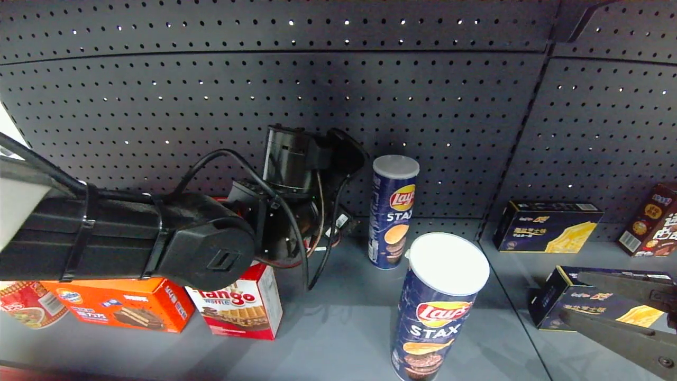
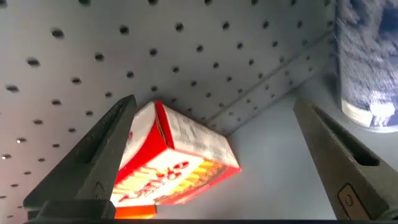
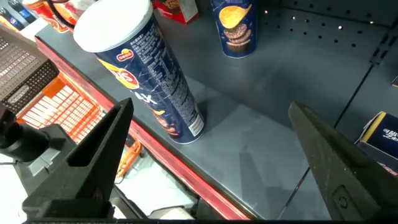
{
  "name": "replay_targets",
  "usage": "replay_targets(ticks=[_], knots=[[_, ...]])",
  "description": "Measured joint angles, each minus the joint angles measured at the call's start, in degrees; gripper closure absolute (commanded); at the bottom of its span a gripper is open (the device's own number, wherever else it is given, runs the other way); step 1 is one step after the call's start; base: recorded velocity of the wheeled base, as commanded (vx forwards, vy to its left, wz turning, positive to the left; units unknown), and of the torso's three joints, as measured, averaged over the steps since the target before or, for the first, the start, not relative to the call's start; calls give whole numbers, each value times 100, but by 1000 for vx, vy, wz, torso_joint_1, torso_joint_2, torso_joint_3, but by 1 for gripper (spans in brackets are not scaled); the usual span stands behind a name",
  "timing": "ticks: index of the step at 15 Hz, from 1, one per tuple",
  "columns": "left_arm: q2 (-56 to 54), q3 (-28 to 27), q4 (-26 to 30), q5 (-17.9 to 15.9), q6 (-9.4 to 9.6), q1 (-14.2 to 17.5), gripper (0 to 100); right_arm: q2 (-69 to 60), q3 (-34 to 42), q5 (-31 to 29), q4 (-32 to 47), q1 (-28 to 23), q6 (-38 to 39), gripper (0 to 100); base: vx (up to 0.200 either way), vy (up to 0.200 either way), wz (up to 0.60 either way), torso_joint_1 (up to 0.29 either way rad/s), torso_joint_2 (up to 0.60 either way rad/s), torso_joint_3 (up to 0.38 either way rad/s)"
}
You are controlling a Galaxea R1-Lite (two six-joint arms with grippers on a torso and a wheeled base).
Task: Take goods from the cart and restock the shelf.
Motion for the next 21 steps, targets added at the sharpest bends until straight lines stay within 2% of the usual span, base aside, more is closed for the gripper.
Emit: replay_targets(ticks=[8,12,21], knots=[[472,-462,2,-13,-40,-207,0,33,6,0,-6,-11,0,0,0,0,0,0,0,0],[670,-630,11,-18,-174,-218,0,33,23,0,-11,-7,0,0,0,0,0,0,0,0],[339,-503,39,-82,-189,-194,0,90,-2,-51,-6,80,-205,0,0,0,0,0,0,0]])
